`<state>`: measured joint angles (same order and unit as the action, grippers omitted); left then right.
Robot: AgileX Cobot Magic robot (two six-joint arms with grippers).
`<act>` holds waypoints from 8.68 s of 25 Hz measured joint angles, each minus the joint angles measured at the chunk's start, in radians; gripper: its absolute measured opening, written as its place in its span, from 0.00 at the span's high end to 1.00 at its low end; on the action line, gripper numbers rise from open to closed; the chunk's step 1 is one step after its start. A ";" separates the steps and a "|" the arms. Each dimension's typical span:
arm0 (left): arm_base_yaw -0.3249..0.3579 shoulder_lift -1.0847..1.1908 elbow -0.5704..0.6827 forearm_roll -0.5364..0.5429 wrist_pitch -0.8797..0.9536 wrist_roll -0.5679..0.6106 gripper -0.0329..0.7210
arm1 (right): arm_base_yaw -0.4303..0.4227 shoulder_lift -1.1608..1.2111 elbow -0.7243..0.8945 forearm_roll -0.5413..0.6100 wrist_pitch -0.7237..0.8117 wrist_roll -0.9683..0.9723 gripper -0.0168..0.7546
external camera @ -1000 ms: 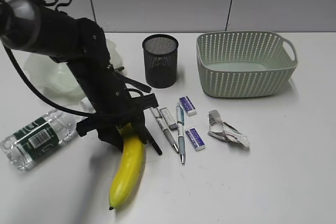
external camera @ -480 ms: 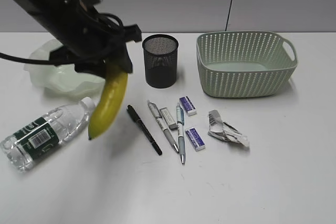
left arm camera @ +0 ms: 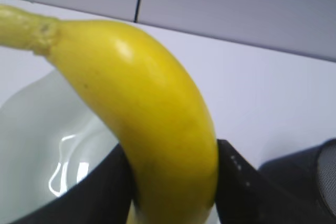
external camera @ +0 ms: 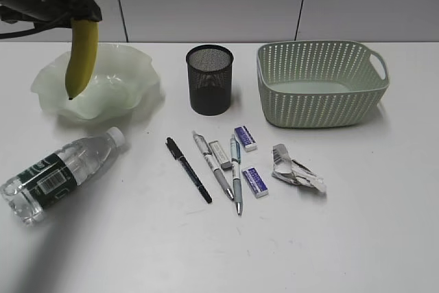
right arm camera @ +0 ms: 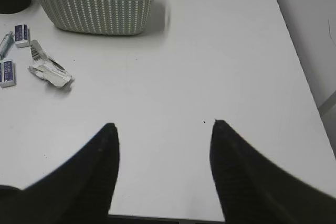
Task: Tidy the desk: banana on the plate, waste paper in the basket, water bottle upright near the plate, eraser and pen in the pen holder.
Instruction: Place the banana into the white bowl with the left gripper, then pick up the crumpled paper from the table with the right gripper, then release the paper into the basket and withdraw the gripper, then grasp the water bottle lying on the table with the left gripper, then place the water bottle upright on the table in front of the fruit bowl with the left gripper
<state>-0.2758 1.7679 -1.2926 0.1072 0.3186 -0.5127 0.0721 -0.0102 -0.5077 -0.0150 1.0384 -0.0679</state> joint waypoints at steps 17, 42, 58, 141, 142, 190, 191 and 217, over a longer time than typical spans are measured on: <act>0.069 0.073 0.003 0.000 -0.148 0.000 0.34 | 0.000 0.000 0.000 0.000 0.000 0.000 0.40; 0.069 -0.805 0.038 0.130 0.666 0.101 0.33 | 0.000 0.000 0.000 0.000 0.000 0.000 0.40; 0.069 -1.711 0.739 0.029 0.764 0.235 0.37 | 0.000 0.136 -0.024 0.116 -0.076 -0.112 0.40; 0.068 -1.774 0.754 -0.014 0.743 0.381 0.38 | 0.202 1.163 -0.454 0.141 -0.107 -0.075 0.40; 0.068 -1.774 0.754 -0.015 0.743 0.381 0.38 | 0.202 1.096 -0.419 0.127 -0.093 -0.054 0.40; -0.061 0.036 0.376 -0.117 0.069 0.762 0.16 | 0.202 0.151 -0.001 -0.043 -0.006 0.081 0.41; -0.061 0.048 0.376 -0.115 0.069 0.762 0.17 | 0.202 0.151 -0.001 -0.043 -0.006 0.081 0.41; -0.119 -0.402 0.581 -0.344 0.033 0.762 0.30 | 0.202 0.151 -0.001 -0.043 -0.006 0.082 0.44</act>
<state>-0.3947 1.3662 -0.7120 -0.2366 0.3517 0.2496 0.2746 0.1405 -0.5091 -0.0582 1.0320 0.0143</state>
